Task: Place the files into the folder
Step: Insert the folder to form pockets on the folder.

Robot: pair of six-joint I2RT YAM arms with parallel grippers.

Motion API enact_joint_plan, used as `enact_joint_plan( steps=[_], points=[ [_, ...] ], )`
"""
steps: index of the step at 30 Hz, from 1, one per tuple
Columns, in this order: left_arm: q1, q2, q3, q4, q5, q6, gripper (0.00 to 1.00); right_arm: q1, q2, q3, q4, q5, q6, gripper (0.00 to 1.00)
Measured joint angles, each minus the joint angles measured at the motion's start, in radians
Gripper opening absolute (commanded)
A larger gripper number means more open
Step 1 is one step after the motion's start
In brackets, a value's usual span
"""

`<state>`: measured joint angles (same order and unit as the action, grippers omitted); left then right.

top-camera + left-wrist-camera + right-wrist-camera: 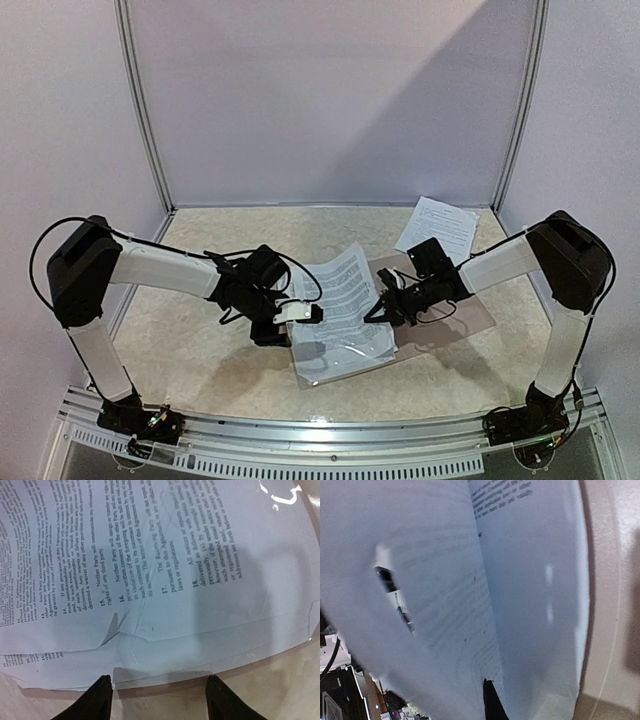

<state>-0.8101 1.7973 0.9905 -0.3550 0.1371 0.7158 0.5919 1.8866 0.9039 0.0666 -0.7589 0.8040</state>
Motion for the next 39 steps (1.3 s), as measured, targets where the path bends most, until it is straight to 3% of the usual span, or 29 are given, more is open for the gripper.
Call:
enact_joint_plan(
  steps=[17, 32, 36, 39],
  points=[
    [0.008, 0.001, 0.000, 0.001, 0.014, 0.013, 0.66, 0.010, 0.011, 0.075, -0.180, -0.048, -0.135, 0.00],
    [0.014, 0.001, -0.004, 0.007, 0.029, 0.013, 0.66, 0.041, -0.005, -0.033, 0.028, 0.008, 0.070, 0.00],
    [0.016, 0.001, -0.005, 0.010, 0.031, 0.013, 0.67, 0.043, -0.025, -0.041, 0.013, 0.055, 0.098, 0.24],
    [0.017, -0.002, -0.009, 0.014, 0.031, 0.014, 0.67, 0.044, -0.031, -0.004, -0.098, 0.109, 0.066, 0.32]
  ],
)
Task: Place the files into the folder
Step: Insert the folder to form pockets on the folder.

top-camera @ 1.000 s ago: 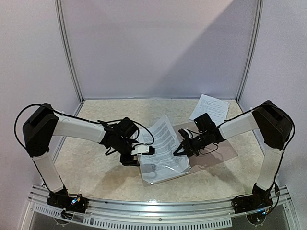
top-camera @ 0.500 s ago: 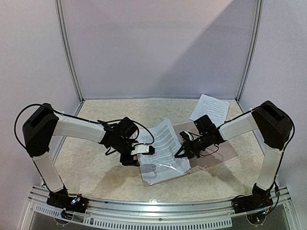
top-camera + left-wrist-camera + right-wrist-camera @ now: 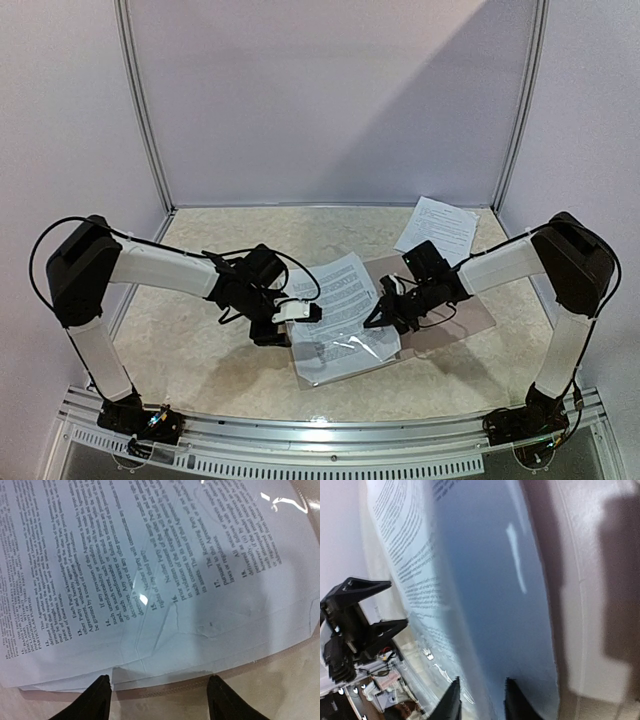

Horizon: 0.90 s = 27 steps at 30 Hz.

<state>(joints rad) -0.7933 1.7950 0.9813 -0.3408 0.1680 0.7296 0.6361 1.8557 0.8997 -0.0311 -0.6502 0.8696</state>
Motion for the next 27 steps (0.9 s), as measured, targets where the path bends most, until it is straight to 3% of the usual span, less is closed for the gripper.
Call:
enact_joint_plan(
  steps=[4, 14, 27],
  points=[
    [0.000, -0.010, -0.015, 0.016, -0.003, 0.000, 0.67, 0.001, -0.001, 0.098, -0.167, 0.074, -0.083, 0.32],
    [-0.013, -0.048, -0.069, 0.066, -0.046, -0.002, 0.67, 0.001, -0.015, 0.109, -0.331, 0.107, -0.187, 0.01],
    [-0.016, -0.047, -0.071, 0.072, -0.046, -0.016, 0.67, 0.001, -0.014, -0.014, -0.117, 0.005, -0.084, 0.00]
  ],
)
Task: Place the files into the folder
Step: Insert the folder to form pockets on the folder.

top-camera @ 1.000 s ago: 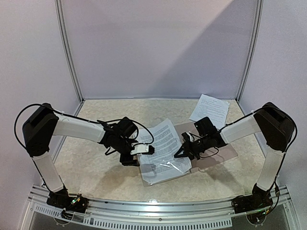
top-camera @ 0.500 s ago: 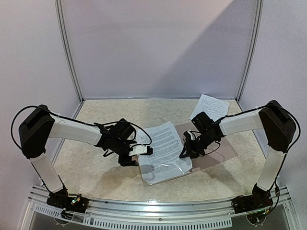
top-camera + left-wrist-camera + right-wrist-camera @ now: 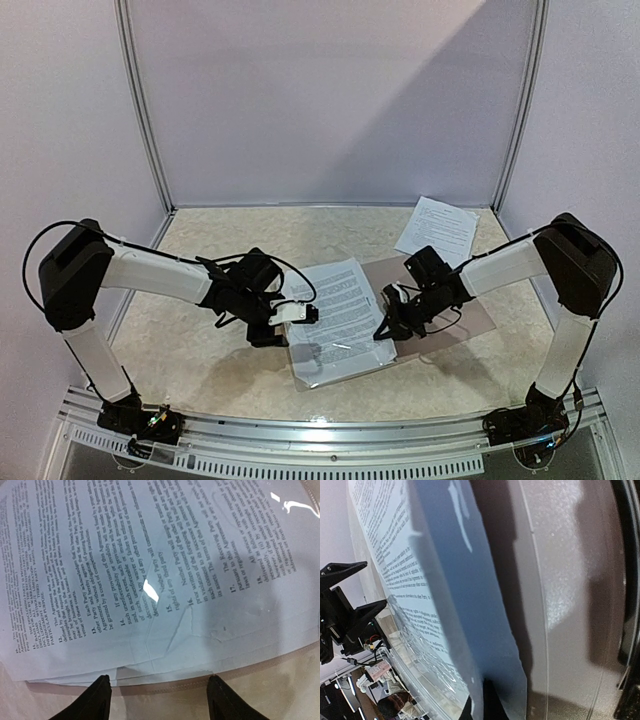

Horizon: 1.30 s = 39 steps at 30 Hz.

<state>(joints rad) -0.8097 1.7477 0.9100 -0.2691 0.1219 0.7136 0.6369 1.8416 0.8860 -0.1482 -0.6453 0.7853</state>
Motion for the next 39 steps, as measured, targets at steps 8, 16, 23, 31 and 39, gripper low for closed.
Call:
enact_joint_plan(
  steps=[8, 16, 23, 31, 39],
  points=[
    [0.000, 0.003, 0.001, 0.006, 0.002, 0.000, 0.67, -0.001, 0.000, -0.009, 0.076, -0.009, 0.065, 0.00],
    [-0.002, 0.005, 0.000, 0.015, 0.002, 0.000, 0.67, -0.003, 0.018, 0.009, 0.141, -0.023, 0.110, 0.00],
    [-0.002, 0.005, -0.001, 0.018, 0.002, 0.000, 0.67, -0.003, 0.021, 0.004, 0.158, -0.052, 0.131, 0.00],
    [-0.002, 0.004, -0.002, 0.020, 0.002, 0.001, 0.67, -0.003, 0.020, -0.002, 0.066, -0.071, 0.099, 0.00],
    [-0.002, 0.004, -0.002, 0.021, 0.002, 0.000, 0.67, -0.003, 0.020, 0.016, -0.037, -0.075, 0.060, 0.02]
  ],
)
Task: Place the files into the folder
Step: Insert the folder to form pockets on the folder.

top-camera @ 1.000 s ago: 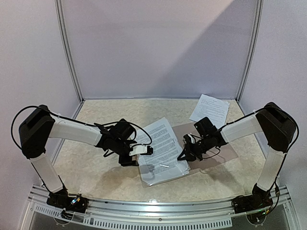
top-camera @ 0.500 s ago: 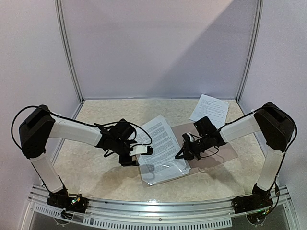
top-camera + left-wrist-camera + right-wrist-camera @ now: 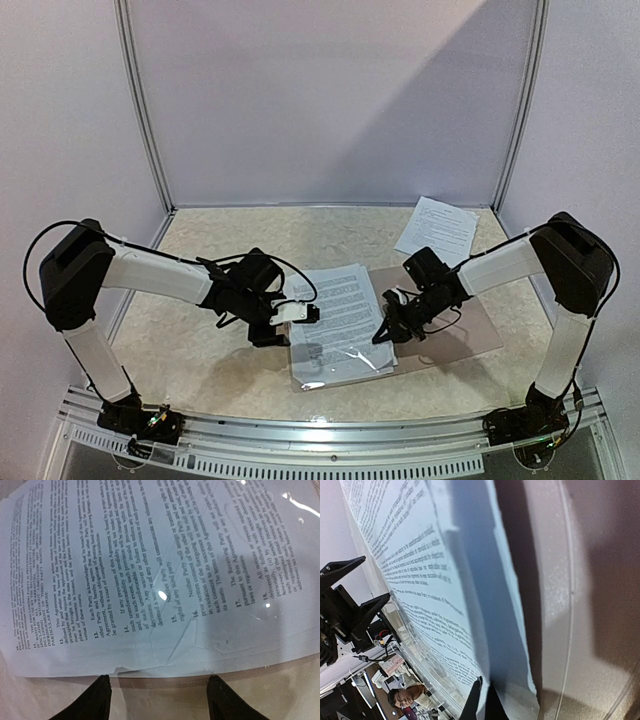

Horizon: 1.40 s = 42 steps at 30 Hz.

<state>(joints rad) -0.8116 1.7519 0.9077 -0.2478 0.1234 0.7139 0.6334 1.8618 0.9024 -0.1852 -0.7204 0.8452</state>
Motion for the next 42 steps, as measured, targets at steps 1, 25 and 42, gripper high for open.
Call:
enact_joint_plan(
  steps=[1, 25, 42],
  points=[
    [0.000, 0.000, 0.000, 0.000, 0.000, 0.000, 0.67, 0.000, 0.000, 0.009, -0.024, 0.002, -0.010, 0.07],
    [0.000, -0.002, -0.006, 0.008, 0.000, 0.000, 0.67, 0.000, -0.032, 0.038, -0.279, 0.039, -0.151, 0.00],
    [0.051, -0.008, 0.012, -0.042, -0.006, 0.026, 0.68, 0.001, -0.066, 0.132, -0.467, 0.149, -0.204, 0.45]
  ],
)
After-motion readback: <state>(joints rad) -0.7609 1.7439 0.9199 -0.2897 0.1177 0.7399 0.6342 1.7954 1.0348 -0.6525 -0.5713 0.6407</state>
